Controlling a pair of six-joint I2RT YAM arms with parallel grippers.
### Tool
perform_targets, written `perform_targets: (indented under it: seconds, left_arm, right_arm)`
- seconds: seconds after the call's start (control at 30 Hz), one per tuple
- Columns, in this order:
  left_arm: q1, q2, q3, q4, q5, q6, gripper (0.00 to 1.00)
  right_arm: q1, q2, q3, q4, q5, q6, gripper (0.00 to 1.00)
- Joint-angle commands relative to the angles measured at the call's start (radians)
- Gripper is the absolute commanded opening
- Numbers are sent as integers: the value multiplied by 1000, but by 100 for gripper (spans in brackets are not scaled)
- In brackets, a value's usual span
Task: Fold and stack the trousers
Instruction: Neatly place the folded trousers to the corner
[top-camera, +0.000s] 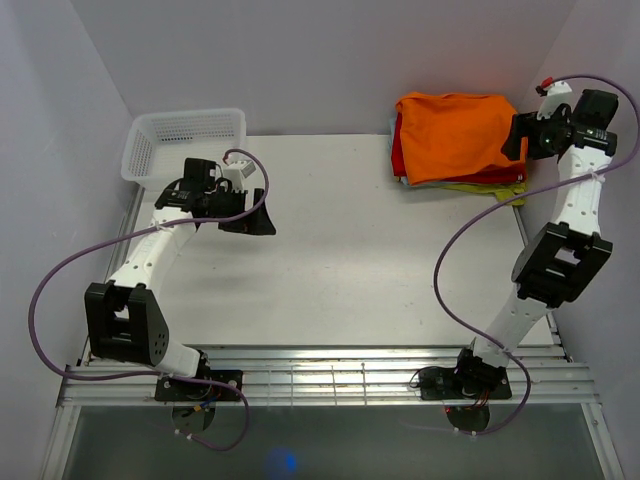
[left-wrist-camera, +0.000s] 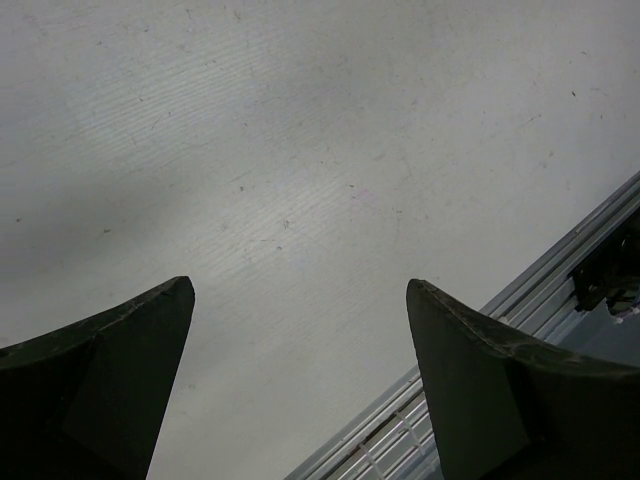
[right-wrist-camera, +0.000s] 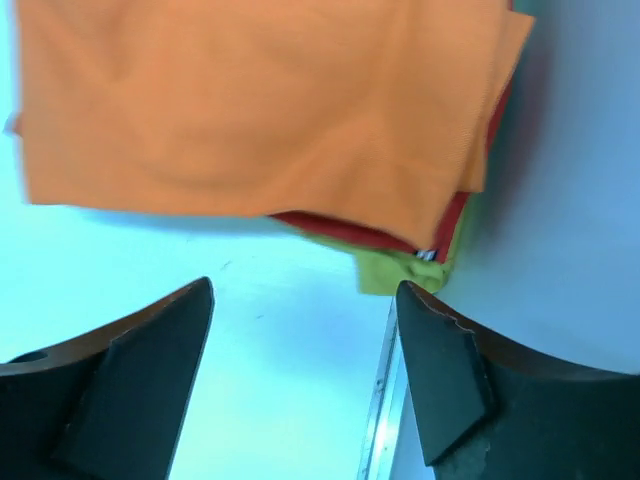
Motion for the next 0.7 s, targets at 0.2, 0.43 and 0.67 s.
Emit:
perform_targets:
  seconds: [0.2, 0.43, 0.67]
  left_arm:
    - [44, -101, -124, 59, -61, 25, 98]
    - [51, -225, -187, 21, -87, 58, 98]
    - [51, -315, -190, -17, -98, 61, 98]
  right_arm:
    - [63, -615, -622, -224, -268, -162, 90]
    - [194, -950, -1009, -124, -193, -107, 90]
    - [224, -1006, -1043, -131, -188, -82, 90]
